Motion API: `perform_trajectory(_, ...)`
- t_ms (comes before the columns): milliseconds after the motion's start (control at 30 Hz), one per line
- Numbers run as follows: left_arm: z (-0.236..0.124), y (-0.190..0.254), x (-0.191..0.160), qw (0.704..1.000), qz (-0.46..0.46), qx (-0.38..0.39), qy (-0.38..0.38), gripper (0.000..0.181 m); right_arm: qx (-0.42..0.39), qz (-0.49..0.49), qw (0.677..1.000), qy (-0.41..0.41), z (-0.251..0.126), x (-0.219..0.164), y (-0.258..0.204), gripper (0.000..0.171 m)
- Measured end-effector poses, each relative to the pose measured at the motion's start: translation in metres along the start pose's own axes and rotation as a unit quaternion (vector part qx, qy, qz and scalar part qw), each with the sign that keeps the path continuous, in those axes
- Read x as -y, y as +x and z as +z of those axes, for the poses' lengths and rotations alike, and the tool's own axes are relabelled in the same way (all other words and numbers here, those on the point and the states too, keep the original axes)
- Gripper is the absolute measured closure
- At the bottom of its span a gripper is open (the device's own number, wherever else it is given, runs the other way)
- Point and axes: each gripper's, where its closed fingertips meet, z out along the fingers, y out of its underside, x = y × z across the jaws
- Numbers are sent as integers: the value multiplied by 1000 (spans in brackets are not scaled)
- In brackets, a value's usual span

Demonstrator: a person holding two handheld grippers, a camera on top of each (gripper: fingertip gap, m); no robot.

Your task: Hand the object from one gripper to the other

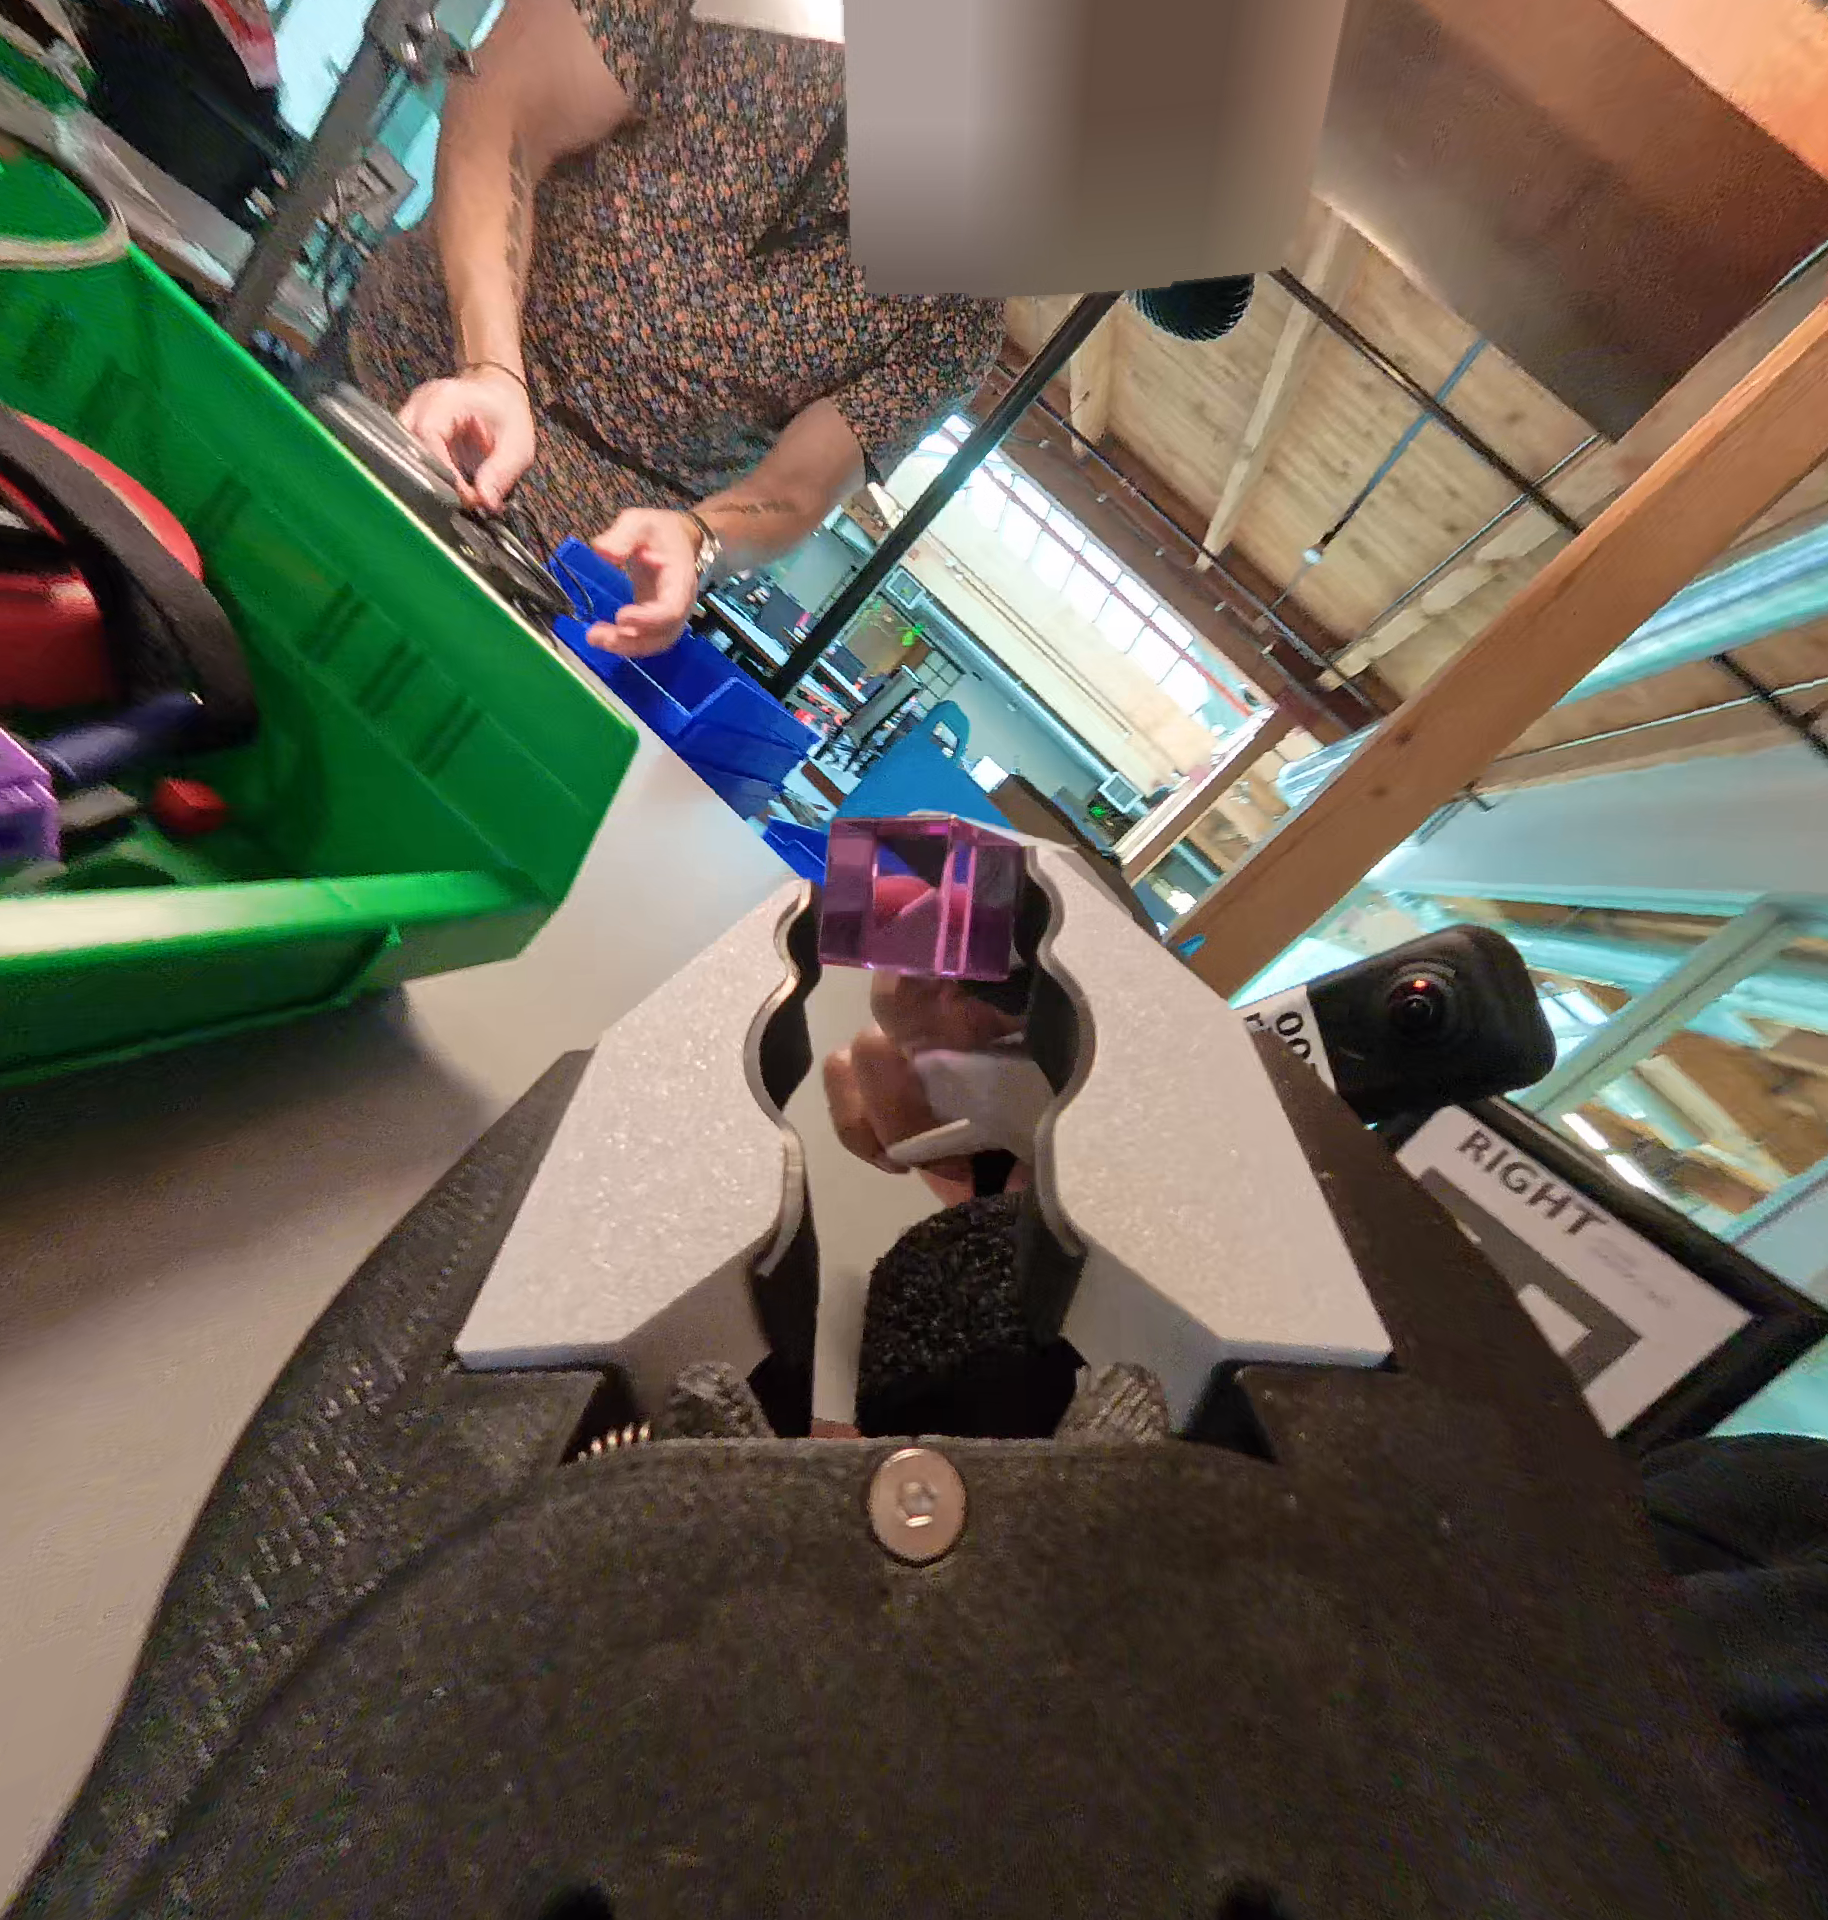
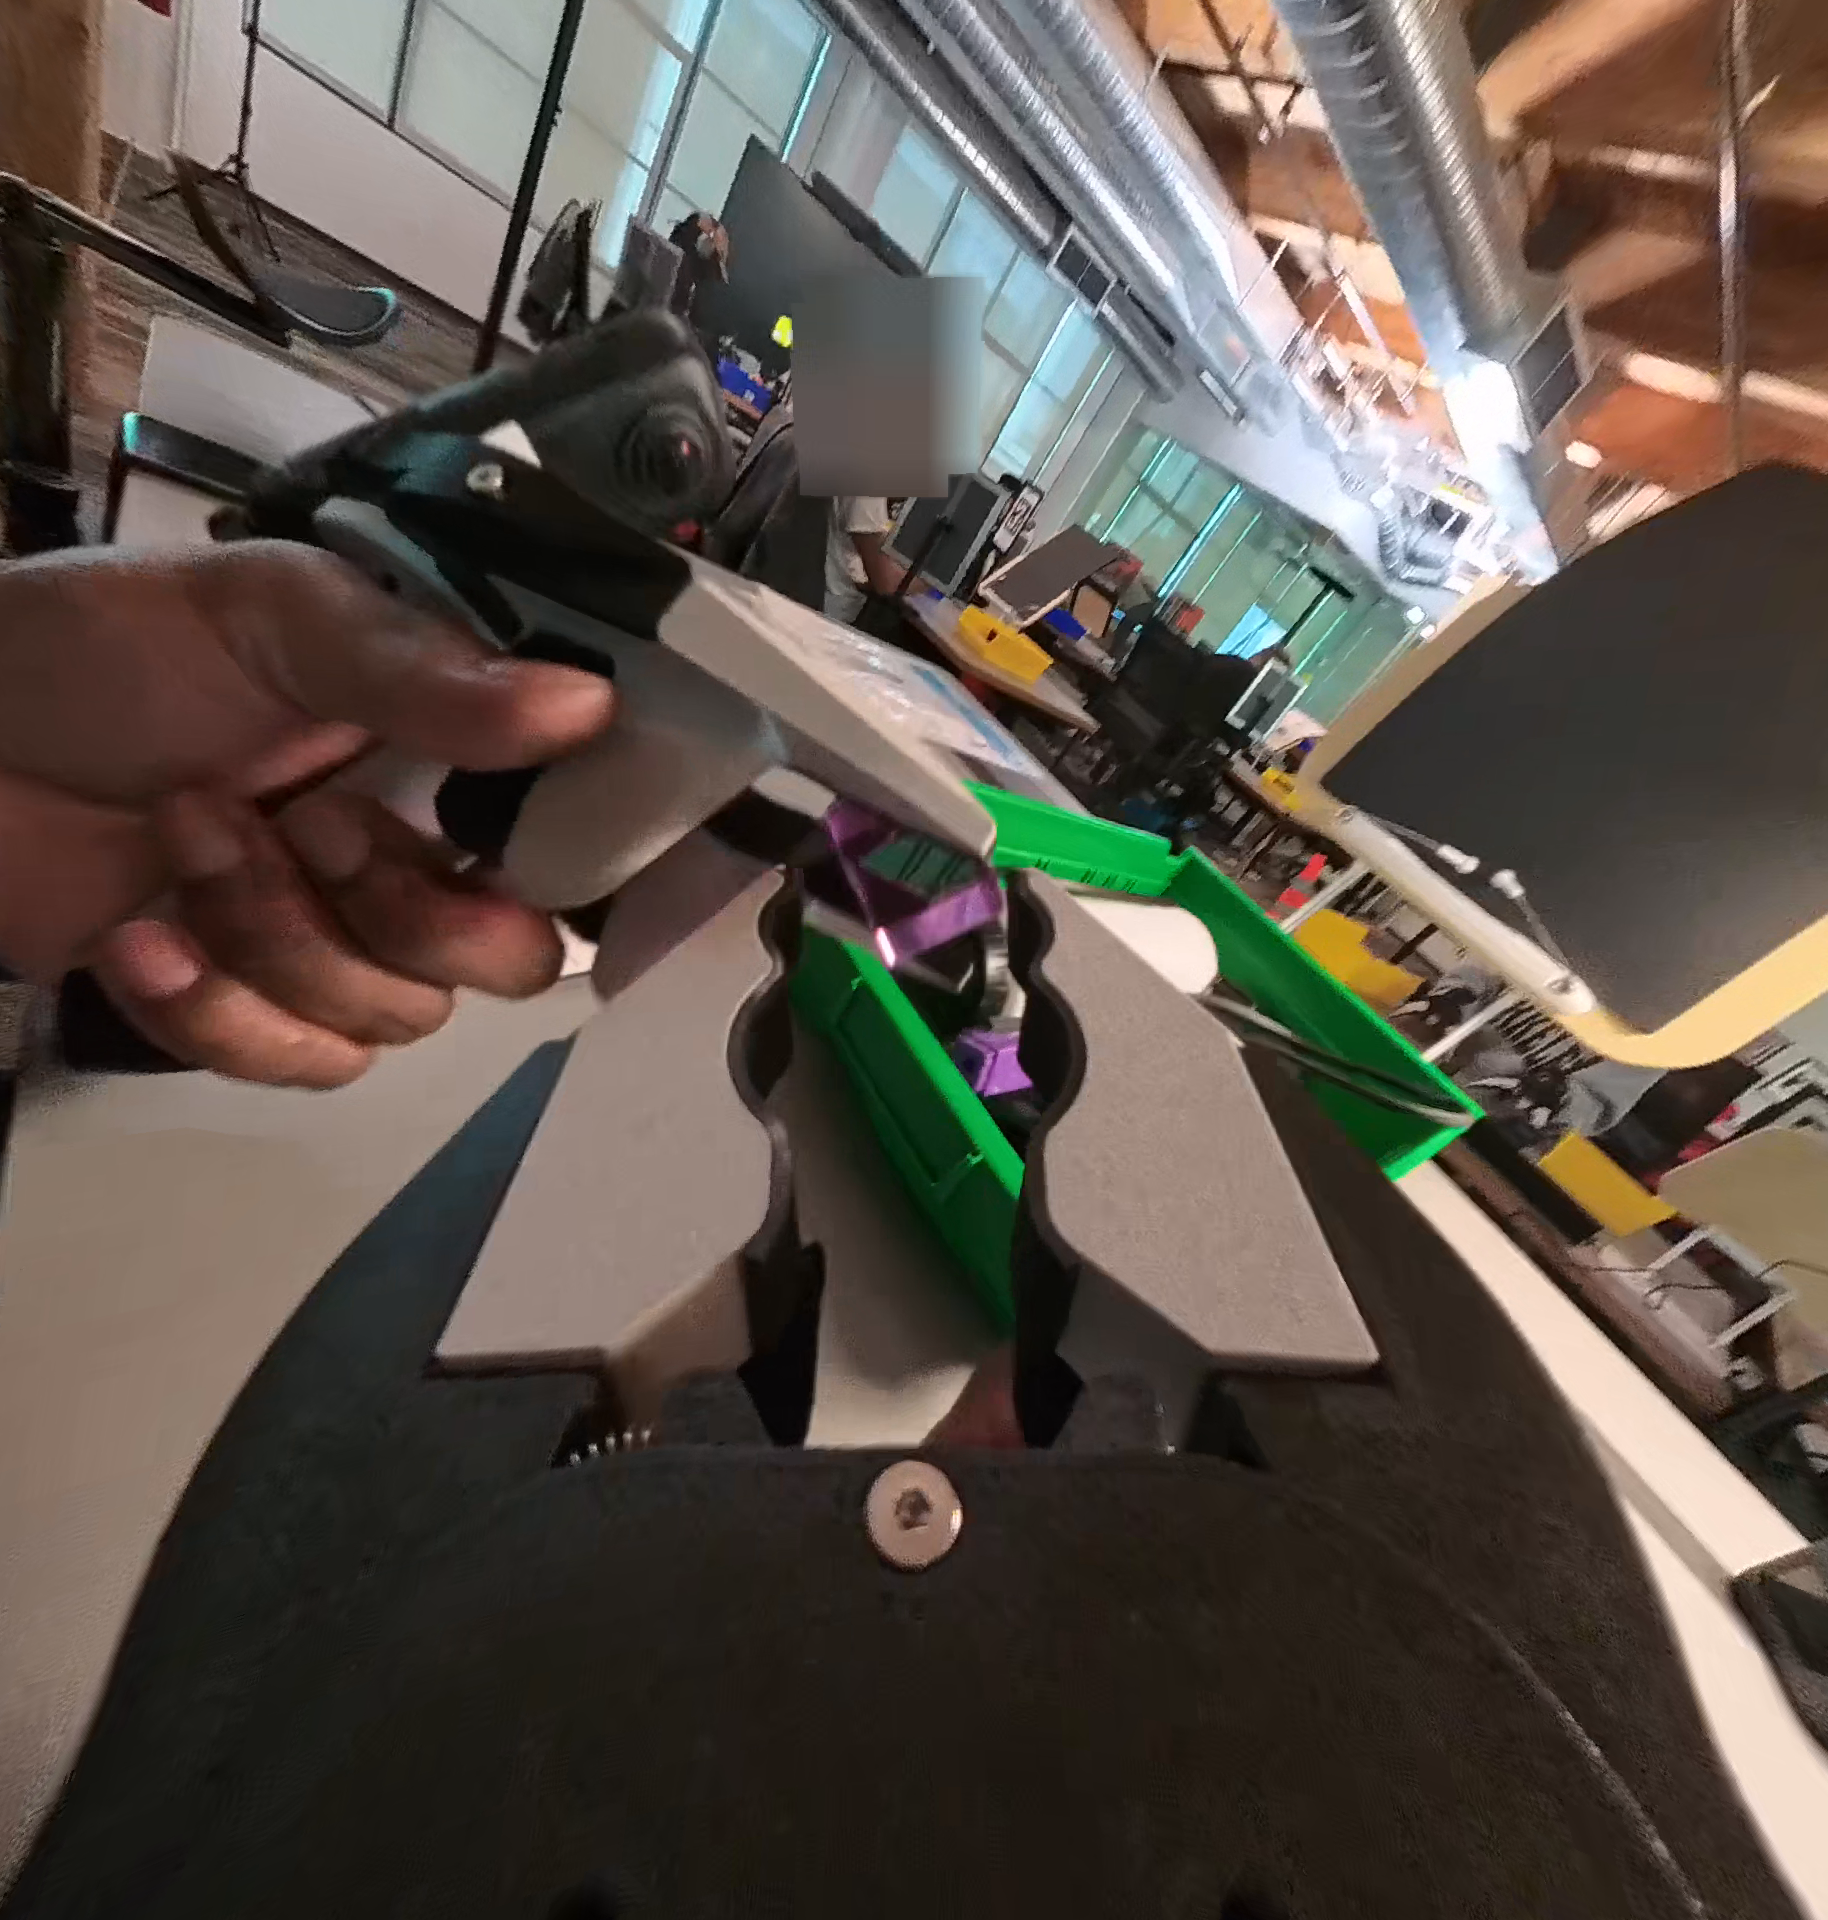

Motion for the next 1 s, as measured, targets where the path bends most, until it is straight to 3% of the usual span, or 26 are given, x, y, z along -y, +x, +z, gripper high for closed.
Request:
perform_trajectory(133,4,4,-10,998,-57,-31,-14,144,-21,-43,999,11,2,4,2,141)
perform_trajectory(233,4,6,-14,997,-50,-38,-50,145,-10,-46,999,5,-1,2,3,141)
perform_trajectory(367,-4,-4,-2,995,74,32,-65,142,-37,-80,995,-54,-3,-9,14,142)
perform_trajectory(500,-11,-12,0,956,242,129,-104,137,-48,-128,984,-118,1,-20,13,142)
perform_trajectory(733,-8,-26,-22,916,317,185,-163,146,-19,-207,965,-157,9,-28,-10,142)
perform_trajectory(867,-7,-24,-16,942,268,150,-136,152,-30,-191,972,-133,8,-22,-6,140)
perform_trajectory(1000,-6,-18,2,984,146,85,-60,151,-82,-90,988,-92,7,-12,9,133)
